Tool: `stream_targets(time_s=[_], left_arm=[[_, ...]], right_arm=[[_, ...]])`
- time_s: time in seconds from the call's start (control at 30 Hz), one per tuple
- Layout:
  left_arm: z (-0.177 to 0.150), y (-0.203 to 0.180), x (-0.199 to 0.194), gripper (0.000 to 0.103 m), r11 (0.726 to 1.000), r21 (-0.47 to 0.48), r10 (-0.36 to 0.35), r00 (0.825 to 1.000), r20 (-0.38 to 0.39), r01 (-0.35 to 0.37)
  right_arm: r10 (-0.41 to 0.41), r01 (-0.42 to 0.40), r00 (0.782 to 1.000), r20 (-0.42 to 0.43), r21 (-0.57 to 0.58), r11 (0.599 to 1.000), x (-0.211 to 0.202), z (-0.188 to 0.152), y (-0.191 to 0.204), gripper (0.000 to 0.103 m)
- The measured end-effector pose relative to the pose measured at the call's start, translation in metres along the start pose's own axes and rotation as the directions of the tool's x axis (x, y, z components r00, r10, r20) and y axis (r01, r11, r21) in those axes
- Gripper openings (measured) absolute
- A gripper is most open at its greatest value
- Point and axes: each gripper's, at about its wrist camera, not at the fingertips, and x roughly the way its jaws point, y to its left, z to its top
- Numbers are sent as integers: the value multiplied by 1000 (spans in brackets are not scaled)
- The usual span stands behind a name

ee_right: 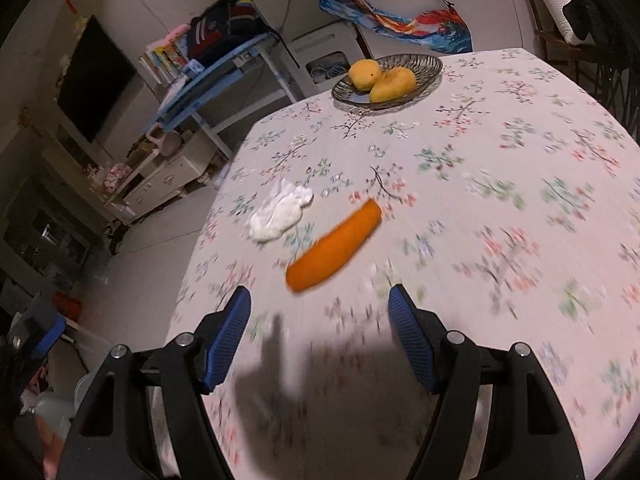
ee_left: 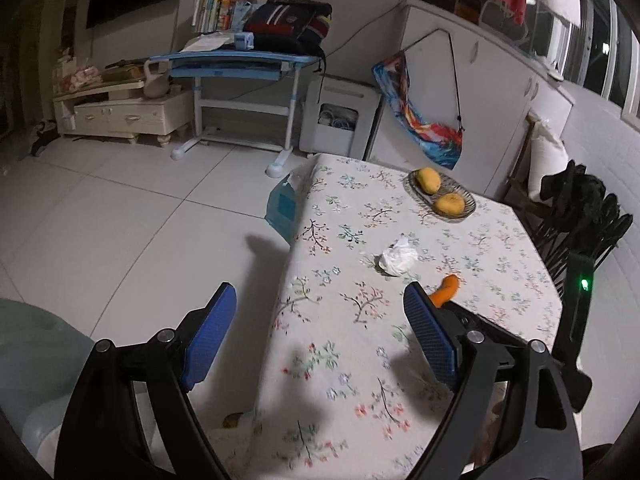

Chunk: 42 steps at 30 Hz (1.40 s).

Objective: Collect trash
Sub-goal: 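Grasp the orange carrot with the right gripper while the left gripper grasps the white tissue, then carry the carrot and tissue over the yellow basin with both grippers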

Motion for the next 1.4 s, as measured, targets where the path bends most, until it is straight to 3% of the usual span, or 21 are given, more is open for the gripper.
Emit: stream_targets(time_s=[0.2,0.27,0.47,0.7,0.87,1.07,1.23,1.3,1.4], left_arm=[[10,-17,32,82,998,62,-8,999,-39,10],[12,-23,44,82,996,89,-7,998,-58,12],[14,-47,86,82,988,157,4,992,-123,15],[10,-89,133,82,961,269,-16,986,-168,61],[16,-100,151,82,959,279,5,984,-178,46],[17,-102,172,81,956,292,35,980,-198,24],[14,-113,182,67,938,345,42,979,-199,30],[12,-117,186,45,934,350,11,976,-219,68],[9,-125,182,25,925,365,-19,972,-235,106]], right_arm=[[-53,53,999,-3,-29,998,21,13,7,67],[-80,78,997,-16,-90,993,24,15,11,51],[-64,43,995,-82,-241,969,15,15,2,23],[-95,48,987,-132,-322,945,-24,9,-41,20],[-38,6,988,-150,-209,978,-40,10,-75,20],[-30,0,990,-139,-212,977,-36,11,-69,22],[-30,1,992,-125,-220,975,-35,12,-68,22],[-36,6,992,-122,-234,972,-35,11,-68,22],[-34,5,992,-119,-236,972,-36,10,-68,21]])
